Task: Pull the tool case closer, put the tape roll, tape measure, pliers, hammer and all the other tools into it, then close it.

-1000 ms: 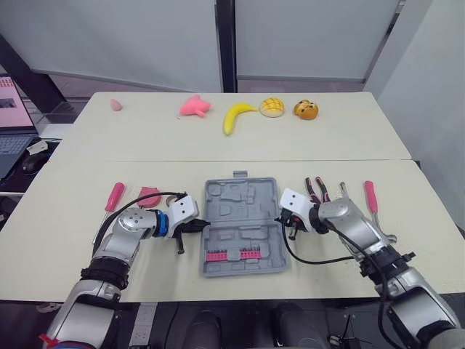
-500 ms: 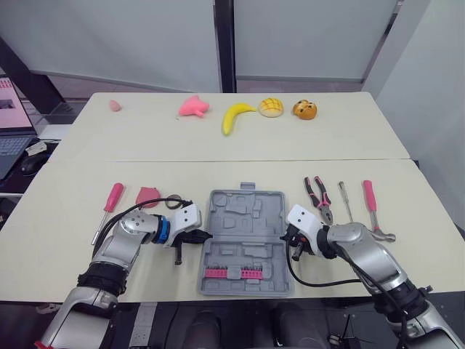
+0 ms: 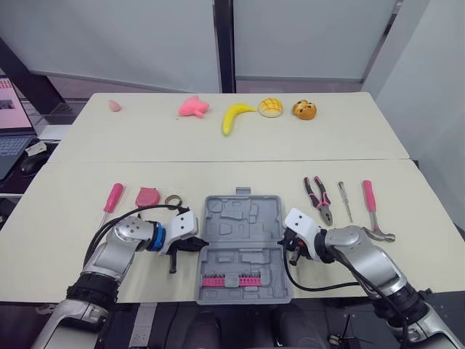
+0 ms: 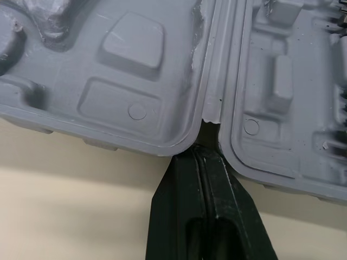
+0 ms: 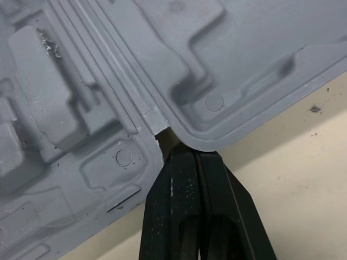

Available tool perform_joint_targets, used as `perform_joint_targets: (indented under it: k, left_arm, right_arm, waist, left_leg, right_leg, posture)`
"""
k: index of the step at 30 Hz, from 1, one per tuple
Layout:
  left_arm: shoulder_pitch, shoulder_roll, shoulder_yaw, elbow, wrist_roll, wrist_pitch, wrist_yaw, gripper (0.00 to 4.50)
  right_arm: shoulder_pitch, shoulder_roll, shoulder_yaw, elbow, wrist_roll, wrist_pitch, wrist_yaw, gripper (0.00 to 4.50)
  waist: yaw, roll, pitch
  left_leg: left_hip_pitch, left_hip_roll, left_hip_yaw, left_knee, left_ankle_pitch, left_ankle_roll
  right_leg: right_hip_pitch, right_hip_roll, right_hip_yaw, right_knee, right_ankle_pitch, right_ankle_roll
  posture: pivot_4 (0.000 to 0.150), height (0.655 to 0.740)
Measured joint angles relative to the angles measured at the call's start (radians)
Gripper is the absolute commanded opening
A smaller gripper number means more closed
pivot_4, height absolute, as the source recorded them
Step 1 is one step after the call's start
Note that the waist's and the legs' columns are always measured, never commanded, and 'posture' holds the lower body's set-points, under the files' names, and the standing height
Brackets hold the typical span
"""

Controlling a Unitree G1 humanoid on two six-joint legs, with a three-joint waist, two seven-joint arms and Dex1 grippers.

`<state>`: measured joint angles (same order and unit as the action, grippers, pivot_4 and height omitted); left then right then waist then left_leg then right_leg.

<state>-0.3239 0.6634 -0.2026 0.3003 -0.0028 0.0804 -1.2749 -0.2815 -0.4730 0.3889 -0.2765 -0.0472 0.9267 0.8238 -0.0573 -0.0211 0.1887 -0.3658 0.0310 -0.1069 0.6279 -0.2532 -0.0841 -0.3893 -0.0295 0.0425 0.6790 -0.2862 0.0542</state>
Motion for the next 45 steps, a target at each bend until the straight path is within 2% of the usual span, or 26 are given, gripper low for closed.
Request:
perform_joint_targets:
  k: [19, 45]
  left_arm:
    - [0.06, 0.033, -0.007, -0.092, -0.021, 0.066, -0.027, 0.0]
    - [0.079, 0.045, -0.01, -0.108, -0.031, 0.068, -0.034, 0.0]
  right_arm:
    - [0.06, -0.052, 0.019, -0.073, 0.04, 0.005, -0.006, 0.01]
    - [0.058, -0.073, 0.036, -0.078, 0.072, 0.003, -0.018, 0.01]
  waist:
    - [0.001, 0.0, 0.0]
    - [0.001, -0.001, 0.0]
  left_leg:
    - [0.0, 0.0, 0.0, 0.0, 0.0, 0.0]
    - [0.0, 0.0, 0.0, 0.0, 0.0, 0.0]
  right_leg:
    - [0.0, 0.0, 0.0, -0.001, -0.001, 0.0]
    - [0.0, 0.0, 0.0, -0.001, -0.001, 0.0]
  posture:
    - [0.15, 0.74]
    - [0.15, 0.74]
